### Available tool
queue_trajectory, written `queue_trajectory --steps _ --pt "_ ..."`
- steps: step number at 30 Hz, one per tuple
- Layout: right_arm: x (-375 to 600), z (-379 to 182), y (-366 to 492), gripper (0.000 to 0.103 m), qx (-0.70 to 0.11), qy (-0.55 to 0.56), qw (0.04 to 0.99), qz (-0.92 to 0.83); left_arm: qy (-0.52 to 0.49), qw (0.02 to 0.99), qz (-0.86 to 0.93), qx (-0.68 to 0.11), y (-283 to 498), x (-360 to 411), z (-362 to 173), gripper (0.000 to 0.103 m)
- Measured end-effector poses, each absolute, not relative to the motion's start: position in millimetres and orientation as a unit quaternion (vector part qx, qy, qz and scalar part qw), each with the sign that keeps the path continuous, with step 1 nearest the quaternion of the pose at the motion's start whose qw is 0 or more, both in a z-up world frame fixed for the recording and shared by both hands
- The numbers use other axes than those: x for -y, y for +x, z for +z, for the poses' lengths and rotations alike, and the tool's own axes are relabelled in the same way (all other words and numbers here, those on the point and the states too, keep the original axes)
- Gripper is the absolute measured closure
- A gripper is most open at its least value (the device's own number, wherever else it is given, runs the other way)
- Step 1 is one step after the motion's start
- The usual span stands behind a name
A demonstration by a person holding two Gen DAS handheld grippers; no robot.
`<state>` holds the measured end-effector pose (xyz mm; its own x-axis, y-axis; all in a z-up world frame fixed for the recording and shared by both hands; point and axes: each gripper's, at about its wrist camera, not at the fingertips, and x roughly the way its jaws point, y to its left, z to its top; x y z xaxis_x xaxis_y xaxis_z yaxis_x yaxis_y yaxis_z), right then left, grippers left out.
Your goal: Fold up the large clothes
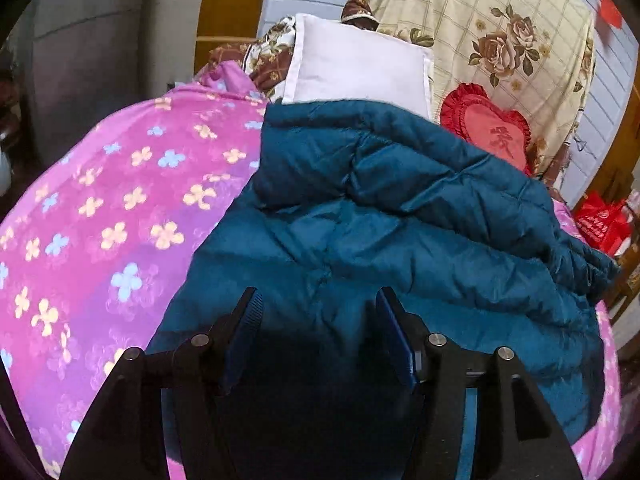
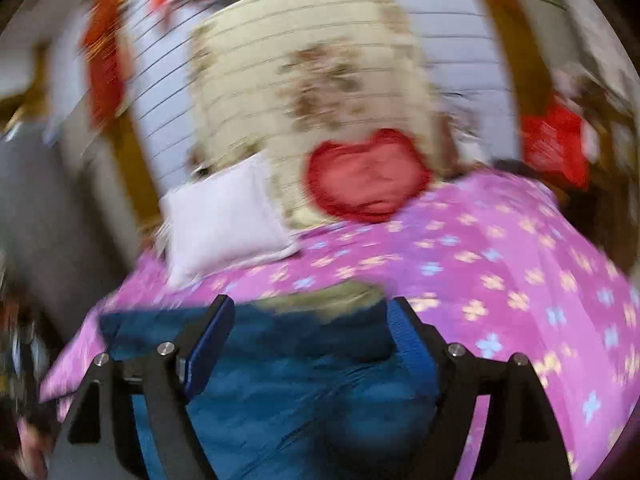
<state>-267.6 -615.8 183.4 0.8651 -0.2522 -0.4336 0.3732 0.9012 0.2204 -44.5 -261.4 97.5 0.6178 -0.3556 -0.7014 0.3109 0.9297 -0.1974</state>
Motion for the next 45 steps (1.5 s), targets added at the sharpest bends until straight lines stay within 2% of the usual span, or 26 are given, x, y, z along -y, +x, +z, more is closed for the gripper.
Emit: queue_trajectory --steps 3,9,12,14,16,20,24,28,33,37,38,41,45 --pt "577 155 -217 0.021 -0.298 0.085 0.942 -0.127 -0.001 0.907 -0.166 -0.386 -39 276 99 0.064" --pt "545 102 -124 0.021 -0.348 0.065 0.928 -0.117 0.054 0.912 -0.112 -0.391 -5 296 79 0.063" --pt "540 71 -78 0.02 -0.39 0.022 0.906 -0.16 0.04 0.912 -0.111 -0.394 14 292 65 0.054" --pt "548 58 -62 0.014 -0.401 0.03 0.897 -0.182 0.014 0.913 -0.111 -0.393 22 288 62 0.048" --pt "559 49 -52 0.012 -0.404 0.055 0.892 -0.194 0.0 0.91 -0.114 -0.4 28 286 59 0.047" --pt "565 42 -51 0.012 -0.408 0.078 0.889 -0.192 0.023 0.91 -0.114 -0.398 24 288 57 0.047" --pt "560 63 -74 0.012 -0.394 0.084 0.9 -0.169 0.025 0.91 -0.125 -0.395 17 283 70 0.048" --pt "558 93 -104 0.012 -0.363 0.044 0.914 -0.174 0.037 0.915 -0.118 -0.383 25 286 87 0.048" --pt "593 106 -118 0.011 -0.368 0.018 0.902 -0.227 0.044 0.912 -0.095 -0.396 55 289 87 0.048" --pt "633 87 -118 0.011 -0.41 0.038 0.873 -0.261 0.044 0.891 -0.093 -0.442 77 290 63 0.047" --pt "642 77 -118 0.007 -0.422 0.05 0.866 -0.262 0.043 0.889 -0.094 -0.445 78 290 59 0.046" --pt "659 60 -122 0.004 -0.417 0.097 0.867 -0.254 0.061 0.893 -0.086 -0.437 77 298 52 0.044" --pt "661 52 -119 0.002 -0.419 0.104 0.863 -0.26 0.078 0.899 -0.08 -0.424 71 302 50 0.044"
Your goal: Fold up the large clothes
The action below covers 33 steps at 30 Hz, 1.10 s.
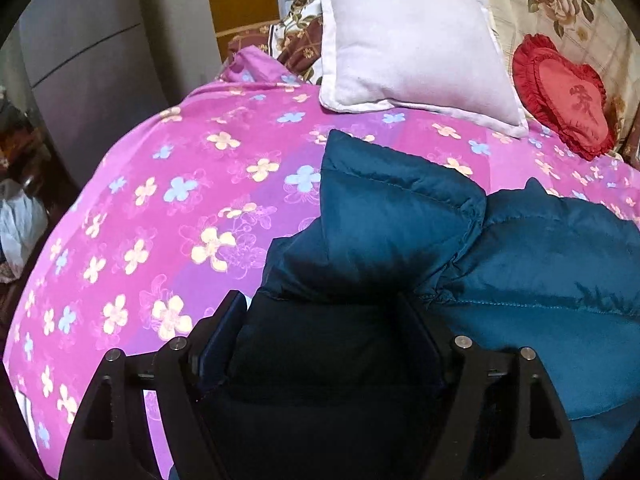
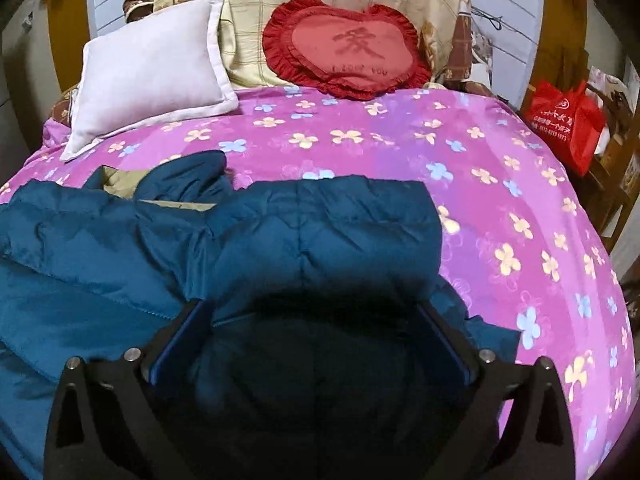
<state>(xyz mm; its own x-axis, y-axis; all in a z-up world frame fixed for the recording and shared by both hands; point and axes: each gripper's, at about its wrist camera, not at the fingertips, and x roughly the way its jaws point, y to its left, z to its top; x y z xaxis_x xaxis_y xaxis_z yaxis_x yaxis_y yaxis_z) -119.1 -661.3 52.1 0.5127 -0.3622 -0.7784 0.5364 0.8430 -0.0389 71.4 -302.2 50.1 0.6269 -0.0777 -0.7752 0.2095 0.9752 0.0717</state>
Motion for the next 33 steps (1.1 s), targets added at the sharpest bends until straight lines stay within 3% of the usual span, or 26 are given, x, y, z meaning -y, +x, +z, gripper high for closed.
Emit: queue_trajectory --steps 4,12,17,20,29,33 --pt "653 57 -126 0.003 -0.424 0.096 0.862 -0.259 0.078 0.904 -0.084 -0.412 60 293 56 0.045" --pt "626 92 -209 0.003 -0.357 0.103 0.897 -0.241 0.067 0.914 -0.105 -0.387 21 268 78 0.046" --pt "640 55 -215 0.0 -0.417 0.137 0.865 -0.243 0.062 0.916 -0.115 -0.38 -9 252 88 0.046" --pt "643 64 -217 0.003 -0.422 0.155 0.858 -0.248 0.071 0.917 -0.125 -0.373 -33 244 91 0.046" --pt "607 115 -257 0.003 -0.329 0.137 0.901 -0.248 0.072 0.921 -0.129 -0.36 -68 230 90 0.046" --pt "600 120 -251 0.003 -0.328 0.127 0.91 -0.219 0.058 0.918 -0.128 -0.372 -65 227 81 0.046"
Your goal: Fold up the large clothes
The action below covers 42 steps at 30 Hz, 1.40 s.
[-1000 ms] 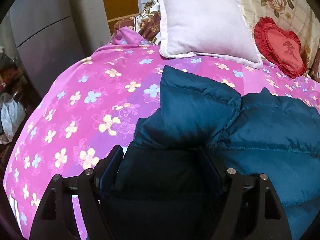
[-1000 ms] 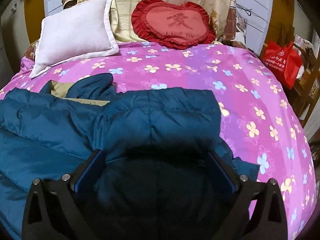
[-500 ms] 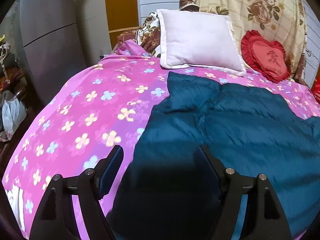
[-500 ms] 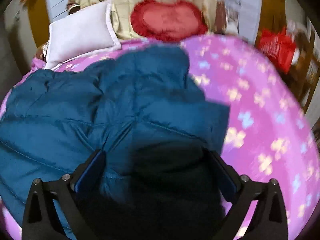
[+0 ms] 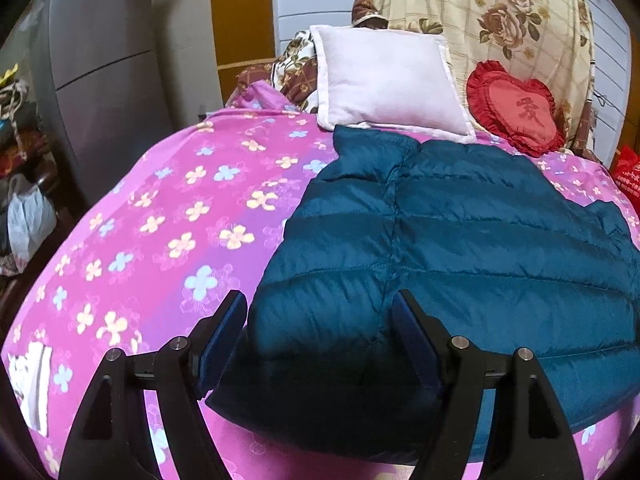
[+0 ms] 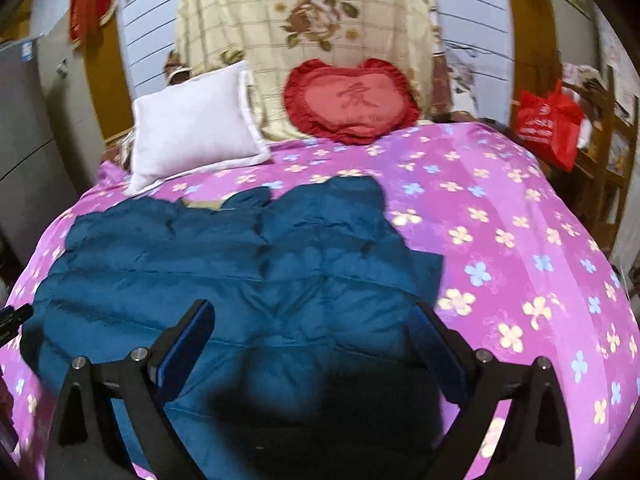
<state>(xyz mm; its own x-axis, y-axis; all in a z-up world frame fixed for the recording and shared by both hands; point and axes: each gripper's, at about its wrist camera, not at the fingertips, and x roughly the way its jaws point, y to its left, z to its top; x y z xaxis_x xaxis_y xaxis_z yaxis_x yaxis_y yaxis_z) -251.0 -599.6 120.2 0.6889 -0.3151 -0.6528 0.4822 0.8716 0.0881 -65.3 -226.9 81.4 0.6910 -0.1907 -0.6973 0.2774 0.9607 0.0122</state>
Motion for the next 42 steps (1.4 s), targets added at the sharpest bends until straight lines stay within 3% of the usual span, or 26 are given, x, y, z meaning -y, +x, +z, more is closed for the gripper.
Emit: queue_trajectory --steps 11,18,28,34,42 --pt "613 75 -196 0.001 -0.389 0.121 0.881 -0.241 0.038 0.905 -0.13 -0.403 -46 225 56 0.046" --pt "625 54 -197 0.0 -0.378 0.15 0.881 -0.24 0.043 0.903 -0.134 -0.405 -42 228 53 0.046" --pt "615 84 -227 0.001 -0.352 0.142 0.891 -0.248 0.029 0.901 -0.138 -0.41 -41 225 51 0.046" --pt "643 52 -225 0.0 -0.383 0.195 0.863 -0.266 0.012 0.894 -0.157 -0.42 -36 222 49 0.045" --pt "646 68 -239 0.0 -0.37 0.198 0.873 -0.249 -0.089 0.859 -0.203 -0.461 -13 192 49 0.045"
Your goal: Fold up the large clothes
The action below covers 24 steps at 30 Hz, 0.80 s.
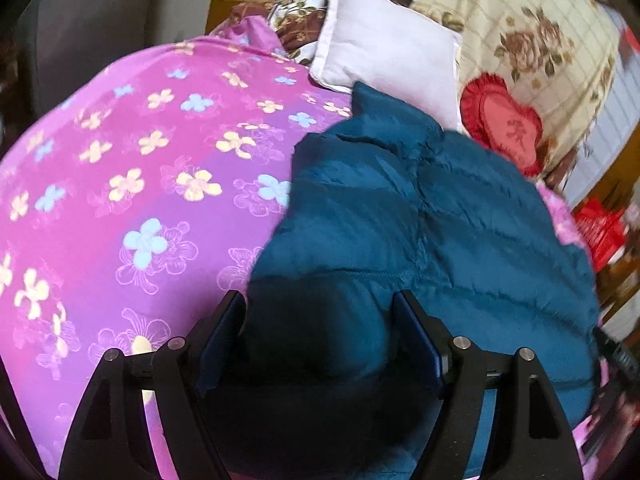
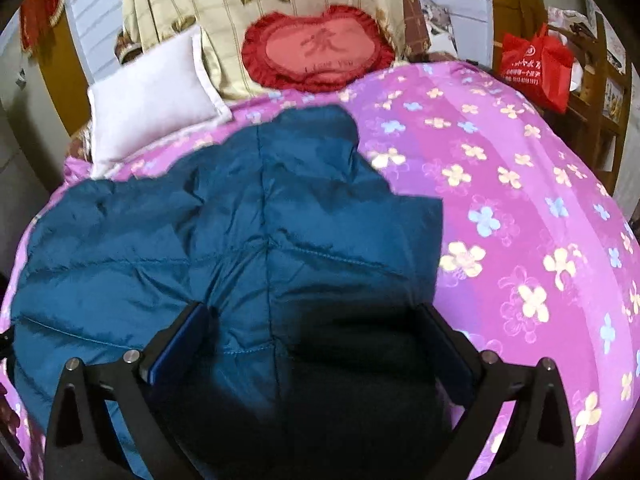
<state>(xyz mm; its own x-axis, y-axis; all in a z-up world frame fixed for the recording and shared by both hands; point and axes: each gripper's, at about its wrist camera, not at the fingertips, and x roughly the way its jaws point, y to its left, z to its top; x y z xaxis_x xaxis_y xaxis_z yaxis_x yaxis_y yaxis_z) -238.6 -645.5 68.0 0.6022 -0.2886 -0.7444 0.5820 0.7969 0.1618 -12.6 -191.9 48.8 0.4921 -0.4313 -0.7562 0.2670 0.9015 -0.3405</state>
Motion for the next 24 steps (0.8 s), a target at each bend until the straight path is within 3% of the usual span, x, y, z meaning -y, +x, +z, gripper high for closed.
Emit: queue_trajectory --steps 6,13,24 --pt "651 81 -247 0.0 -0.368 0.189 0.88 -0.234 -0.166 0.825 -0.231 -0.489 1 176 36 0.045" --pt "688 67 -252 0.0 -0.388 0.231 0.859 -0.241 -0.184 0.803 -0.257 -0.506 17 188 22 0.044" --pt "735 21 -238 0.0 -0.391 0.349 0.838 -0.151 -0.16 0.796 -0.293 -0.504 27 206 19 0.029"
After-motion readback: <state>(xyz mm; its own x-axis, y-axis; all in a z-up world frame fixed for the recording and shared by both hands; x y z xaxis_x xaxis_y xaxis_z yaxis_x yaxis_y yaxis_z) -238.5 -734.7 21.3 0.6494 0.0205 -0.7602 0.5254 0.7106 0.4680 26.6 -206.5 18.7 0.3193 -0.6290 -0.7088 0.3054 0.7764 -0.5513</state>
